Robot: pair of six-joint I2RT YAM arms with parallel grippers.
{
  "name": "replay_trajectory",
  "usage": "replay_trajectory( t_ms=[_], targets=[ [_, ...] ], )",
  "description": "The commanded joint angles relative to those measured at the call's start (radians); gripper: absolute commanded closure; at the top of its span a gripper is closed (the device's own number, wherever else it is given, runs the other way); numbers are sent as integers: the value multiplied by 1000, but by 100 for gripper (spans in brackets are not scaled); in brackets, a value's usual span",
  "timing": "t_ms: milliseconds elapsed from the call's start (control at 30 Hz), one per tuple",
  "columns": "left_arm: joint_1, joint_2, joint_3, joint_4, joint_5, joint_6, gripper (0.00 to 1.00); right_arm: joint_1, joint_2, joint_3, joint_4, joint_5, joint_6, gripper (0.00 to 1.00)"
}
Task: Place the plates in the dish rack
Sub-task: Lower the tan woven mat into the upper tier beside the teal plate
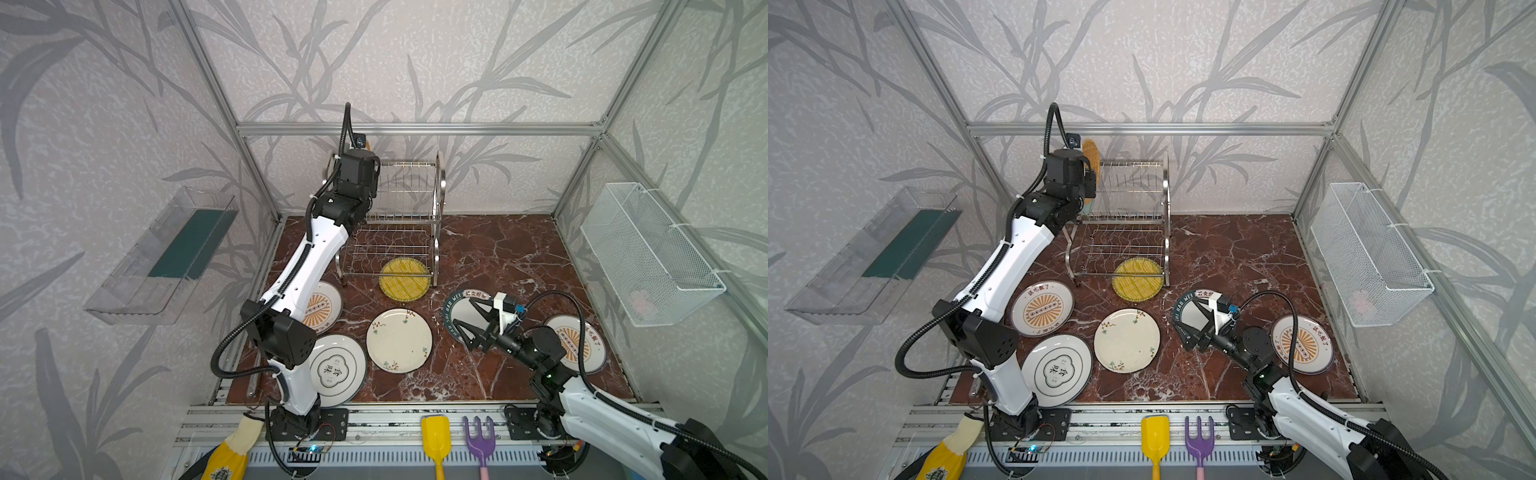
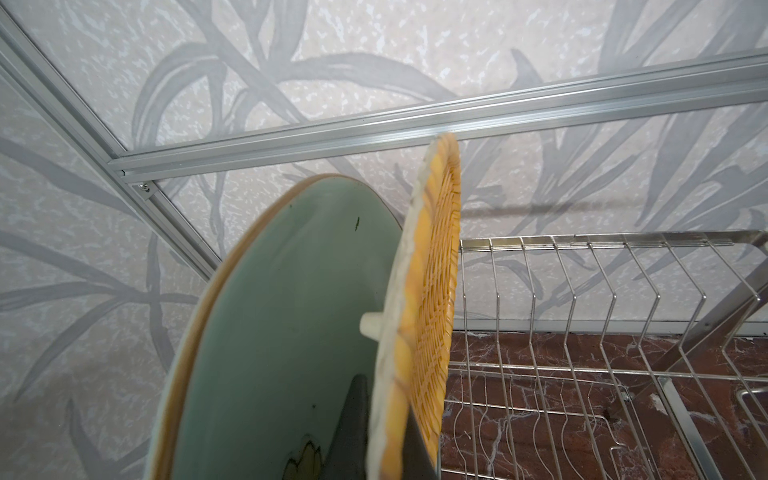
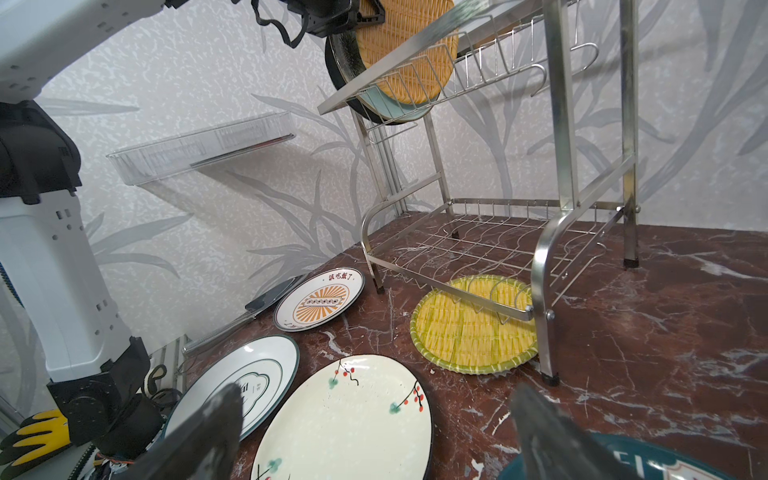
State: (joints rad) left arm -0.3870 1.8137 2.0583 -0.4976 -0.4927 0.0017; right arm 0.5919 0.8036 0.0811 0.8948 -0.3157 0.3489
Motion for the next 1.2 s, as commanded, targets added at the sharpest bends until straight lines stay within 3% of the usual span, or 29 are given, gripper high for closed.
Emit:
replay_trajectory(
  t_ms=[0,200,667,1167],
  targets=[
    [4,-5,28,-7,24,-24,100,6,-11,28,11,12,-5,1],
    [4,-22,3,-26,54,-67,100,6,-12,31,1,17,0,1],
    [-1,6,97,-130,62,-139,100,6,-6,36,-20,37,16,1],
    [-18,21,113,-139,83,-131,88,6,-17,39,-39,49,22,1]
  ],
)
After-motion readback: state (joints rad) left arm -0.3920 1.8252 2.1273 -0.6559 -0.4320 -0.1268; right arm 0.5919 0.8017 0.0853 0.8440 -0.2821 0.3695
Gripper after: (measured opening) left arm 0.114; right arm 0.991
